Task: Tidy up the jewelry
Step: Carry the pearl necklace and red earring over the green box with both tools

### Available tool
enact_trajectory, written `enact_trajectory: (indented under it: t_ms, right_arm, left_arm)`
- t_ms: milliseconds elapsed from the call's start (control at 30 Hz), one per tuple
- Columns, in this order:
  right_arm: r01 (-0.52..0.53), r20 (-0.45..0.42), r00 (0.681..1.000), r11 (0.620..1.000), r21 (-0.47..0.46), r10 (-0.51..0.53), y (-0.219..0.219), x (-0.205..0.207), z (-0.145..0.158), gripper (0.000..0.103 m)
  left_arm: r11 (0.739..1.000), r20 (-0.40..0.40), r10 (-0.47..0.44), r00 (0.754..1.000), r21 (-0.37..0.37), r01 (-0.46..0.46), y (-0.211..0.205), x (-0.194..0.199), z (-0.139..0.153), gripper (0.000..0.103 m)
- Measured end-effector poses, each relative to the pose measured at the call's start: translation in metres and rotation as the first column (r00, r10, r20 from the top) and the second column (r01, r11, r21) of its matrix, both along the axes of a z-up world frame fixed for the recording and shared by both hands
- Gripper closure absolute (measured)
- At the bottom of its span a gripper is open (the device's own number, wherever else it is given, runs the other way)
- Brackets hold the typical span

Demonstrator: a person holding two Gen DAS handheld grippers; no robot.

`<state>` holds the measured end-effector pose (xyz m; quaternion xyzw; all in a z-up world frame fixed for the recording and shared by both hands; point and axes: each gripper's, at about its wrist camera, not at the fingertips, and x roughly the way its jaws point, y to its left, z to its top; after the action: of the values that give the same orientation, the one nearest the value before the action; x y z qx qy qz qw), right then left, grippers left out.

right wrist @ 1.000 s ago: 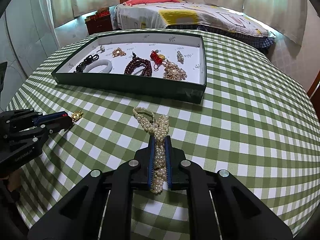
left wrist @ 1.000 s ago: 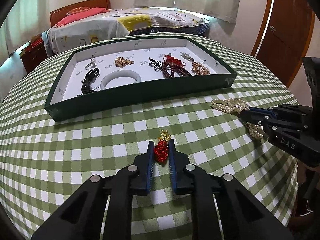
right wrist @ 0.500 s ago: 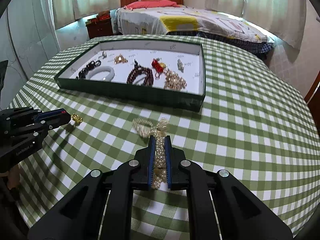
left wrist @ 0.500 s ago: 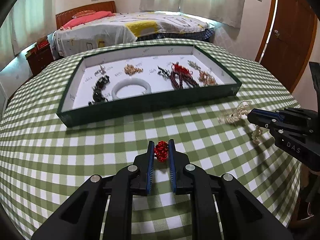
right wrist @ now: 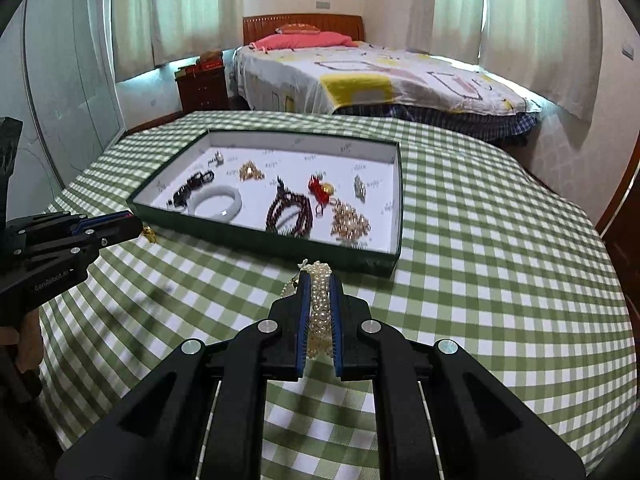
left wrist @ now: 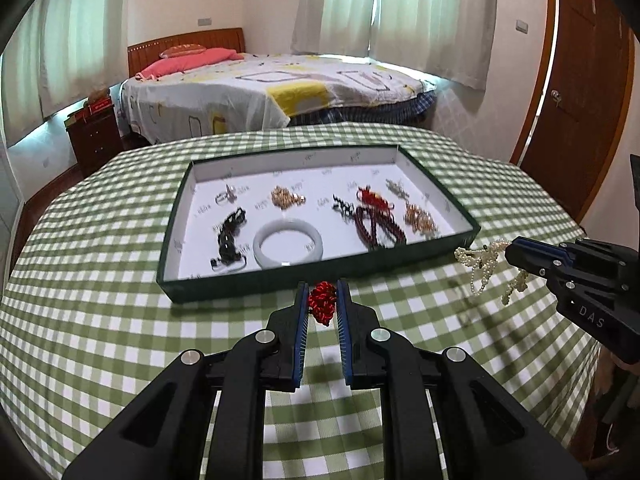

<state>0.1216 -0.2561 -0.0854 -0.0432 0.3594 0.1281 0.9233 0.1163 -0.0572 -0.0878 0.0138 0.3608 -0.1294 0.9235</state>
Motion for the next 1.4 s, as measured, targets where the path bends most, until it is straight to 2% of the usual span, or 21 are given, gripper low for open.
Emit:
enact_trajectory:
  t_ms: [400, 700, 900, 1067, 1267, 1400]
  right_arm:
    - [0.001, 0.119, 0.993, 0.999, 0.036, -0.006, 0.006, 0.022, 0.045, 0.093]
    - [0.008, 0.177, 0.984, 0.998, 0.057, -0.018, 0.022, 0.076, 0.060, 0.093]
    - [0.024, 0.156, 0.987, 0.998, 0.057, -0.032, 0.033, 0.126, 0.047, 0.093]
    - [0.046, 0.102, 0.993, 0.998, 0.051, -0.051, 0.039, 0.169, 0.025, 0.093]
    - [0.078, 0.029, 0.996, 0.996, 0.044, -0.080, 0.040, 0.205, -0.002, 0.093]
    - [0.096, -0.031, 0.995, 0.995, 0.041, -0.095, 0.037, 0.227, -0.015, 0.093]
  left_arm:
    - [1.000, 0.095, 0.010, 0.995, -0.023, -0.008, 0.000, 0.020, 0.034, 0.088]
    - [0.999, 0.152, 0.042, 0.987, -0.033, -0.038, -0.006, 0.069, 0.049, 0.088]
    - [0.998, 0.145, 0.067, 0.987, -0.022, -0.064, -0.016, 0.115, 0.042, 0.088]
    - [0.995, 0.123, 0.095, 0.988, -0.001, -0.096, -0.024, 0.149, 0.028, 0.088]
    - [0.990, 0.065, 0.131, 0.989, 0.047, -0.134, -0.032, 0.190, 0.004, 0.088]
    - [0.985, 0.005, 0.164, 0.986, 0.054, -0.165, -0.030, 0.210, -0.009, 0.088]
